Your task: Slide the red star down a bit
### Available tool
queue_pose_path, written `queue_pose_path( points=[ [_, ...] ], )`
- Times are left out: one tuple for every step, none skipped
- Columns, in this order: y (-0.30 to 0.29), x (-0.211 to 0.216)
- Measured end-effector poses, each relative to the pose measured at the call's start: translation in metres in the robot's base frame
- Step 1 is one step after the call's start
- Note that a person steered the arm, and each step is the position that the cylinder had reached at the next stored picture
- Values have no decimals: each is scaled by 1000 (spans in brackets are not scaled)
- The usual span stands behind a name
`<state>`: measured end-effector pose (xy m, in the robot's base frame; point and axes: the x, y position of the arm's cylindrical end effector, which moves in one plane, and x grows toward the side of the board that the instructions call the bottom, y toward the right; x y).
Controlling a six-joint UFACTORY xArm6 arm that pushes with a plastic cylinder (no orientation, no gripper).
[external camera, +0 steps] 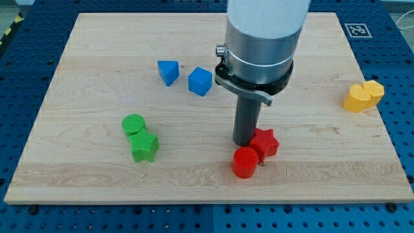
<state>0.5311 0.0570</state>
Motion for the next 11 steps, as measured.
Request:
queue_pose_path(
  points=[
    [10, 5],
    [12, 20],
    [10, 19],
    [5, -4],
    [11, -32],
    [43, -26],
    [62, 1],
    [74, 22],
    [75, 20],
    [69, -17],
    [54, -75]
  ],
)
